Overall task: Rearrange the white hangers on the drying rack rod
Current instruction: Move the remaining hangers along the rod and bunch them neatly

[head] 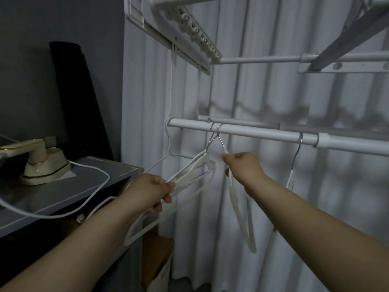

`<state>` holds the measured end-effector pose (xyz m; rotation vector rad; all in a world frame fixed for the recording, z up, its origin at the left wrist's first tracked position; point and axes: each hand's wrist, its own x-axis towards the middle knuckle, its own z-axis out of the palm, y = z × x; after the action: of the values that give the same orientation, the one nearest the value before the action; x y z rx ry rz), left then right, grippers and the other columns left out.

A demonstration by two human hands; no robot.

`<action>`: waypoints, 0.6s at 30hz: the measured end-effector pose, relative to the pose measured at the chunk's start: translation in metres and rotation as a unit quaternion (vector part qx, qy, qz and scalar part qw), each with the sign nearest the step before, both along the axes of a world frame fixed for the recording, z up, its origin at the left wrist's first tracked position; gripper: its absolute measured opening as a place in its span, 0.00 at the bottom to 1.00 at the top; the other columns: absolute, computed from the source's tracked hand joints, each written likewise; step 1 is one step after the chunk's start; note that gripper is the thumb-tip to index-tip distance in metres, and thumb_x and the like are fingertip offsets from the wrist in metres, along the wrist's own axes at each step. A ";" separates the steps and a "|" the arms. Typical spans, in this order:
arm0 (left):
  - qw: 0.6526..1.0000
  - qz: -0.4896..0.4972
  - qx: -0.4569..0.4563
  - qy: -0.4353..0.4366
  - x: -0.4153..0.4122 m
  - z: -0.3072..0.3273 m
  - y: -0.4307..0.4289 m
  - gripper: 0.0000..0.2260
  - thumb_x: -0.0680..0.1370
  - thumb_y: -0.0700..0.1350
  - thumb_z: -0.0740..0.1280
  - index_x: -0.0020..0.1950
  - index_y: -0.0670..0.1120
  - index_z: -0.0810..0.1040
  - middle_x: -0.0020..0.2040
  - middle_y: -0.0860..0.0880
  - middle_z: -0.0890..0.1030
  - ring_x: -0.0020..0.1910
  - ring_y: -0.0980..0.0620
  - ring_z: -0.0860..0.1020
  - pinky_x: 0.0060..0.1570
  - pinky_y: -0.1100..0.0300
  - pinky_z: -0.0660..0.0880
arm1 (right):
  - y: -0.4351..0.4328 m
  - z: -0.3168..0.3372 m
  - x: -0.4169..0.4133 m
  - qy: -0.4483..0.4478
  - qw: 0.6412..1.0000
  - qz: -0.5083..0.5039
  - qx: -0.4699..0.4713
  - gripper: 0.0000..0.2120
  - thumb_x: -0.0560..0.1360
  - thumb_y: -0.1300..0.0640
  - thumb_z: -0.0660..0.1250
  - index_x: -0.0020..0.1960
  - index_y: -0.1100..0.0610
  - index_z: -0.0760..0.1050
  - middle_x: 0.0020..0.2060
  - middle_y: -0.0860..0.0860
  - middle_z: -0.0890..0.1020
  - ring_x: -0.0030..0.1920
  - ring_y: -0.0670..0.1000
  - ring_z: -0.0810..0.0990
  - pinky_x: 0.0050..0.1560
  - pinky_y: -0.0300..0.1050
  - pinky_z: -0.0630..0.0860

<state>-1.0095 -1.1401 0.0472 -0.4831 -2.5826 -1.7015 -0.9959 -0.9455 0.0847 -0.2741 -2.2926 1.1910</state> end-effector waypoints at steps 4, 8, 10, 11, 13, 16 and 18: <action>0.998 0.056 0.012 0.033 -0.009 -0.001 0.000 0.17 0.77 0.44 0.63 0.27 0.44 0.70 0.15 0.53 0.71 0.18 0.56 0.69 0.28 0.62 0.66 | -0.001 0.009 0.008 -0.005 0.997 0.025 -0.076 0.19 0.75 0.59 0.62 0.26 0.61 0.68 0.18 0.52 0.73 0.23 0.49 0.74 0.27 0.37 0.68; 0.993 0.094 0.004 0.070 -0.016 -0.005 0.002 0.17 0.77 0.44 0.63 0.28 0.43 0.70 0.13 0.56 0.71 0.13 0.60 0.68 0.17 0.73 0.63 | 0.001 0.016 0.017 -0.017 0.996 0.032 -0.084 0.16 0.74 0.61 0.62 0.28 0.63 0.68 0.17 0.53 0.72 0.12 0.41 0.67 0.15 0.29 0.62; 0.991 0.104 0.000 0.082 -0.019 -0.006 0.004 0.16 0.77 0.45 0.63 0.30 0.44 0.70 0.13 0.56 0.71 0.14 0.60 0.69 0.18 0.73 0.64 | 0.001 0.018 0.023 -0.032 0.994 0.044 -0.097 0.12 0.74 0.62 0.61 0.33 0.65 0.71 0.18 0.54 0.72 0.11 0.41 0.66 0.14 0.28 0.60; 0.990 0.109 -0.001 0.086 -0.020 -0.007 0.005 0.15 0.77 0.45 0.63 0.30 0.45 0.70 0.14 0.55 0.72 0.15 0.59 0.70 0.20 0.70 0.66 | 0.000 0.019 0.027 -0.042 0.993 0.050 -0.103 0.10 0.75 0.62 0.61 0.38 0.67 0.74 0.15 0.52 0.71 0.10 0.41 0.65 0.13 0.28 0.58; 0.989 0.119 -0.008 0.089 -0.023 -0.008 0.007 0.14 0.76 0.47 0.64 0.31 0.46 0.71 0.19 0.55 0.74 0.21 0.56 0.71 0.26 0.64 0.66 | -0.001 0.021 0.033 -0.065 0.989 0.073 -0.108 0.13 0.76 0.62 0.60 0.51 0.71 0.75 0.18 0.51 0.70 0.10 0.41 0.63 0.13 0.29 0.57; 0.986 0.132 -0.025 0.103 -0.028 -0.010 0.010 0.14 0.75 0.48 0.65 0.30 0.48 0.72 0.25 0.55 0.74 0.25 0.54 0.72 0.29 0.63 0.66 | 0.005 0.022 0.032 -0.087 0.984 0.109 -0.109 0.12 0.76 0.62 0.58 0.47 0.69 0.76 0.19 0.52 0.68 0.12 0.42 0.59 0.14 0.31 0.53; 0.983 0.138 -0.033 0.113 -0.030 -0.009 0.012 0.14 0.75 0.49 0.66 0.29 0.49 0.71 0.23 0.56 0.74 0.26 0.55 0.73 0.29 0.64 0.63 | 0.011 0.025 0.030 -0.110 0.976 0.142 -0.119 0.13 0.77 0.60 0.55 0.38 0.63 0.74 0.13 0.48 0.67 0.15 0.43 0.57 0.16 0.32 0.51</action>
<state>-1.0397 -1.1284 0.0384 -0.2820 -2.4156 -1.3914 -0.9662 -0.9345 0.1093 -0.1764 -2.4370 1.6601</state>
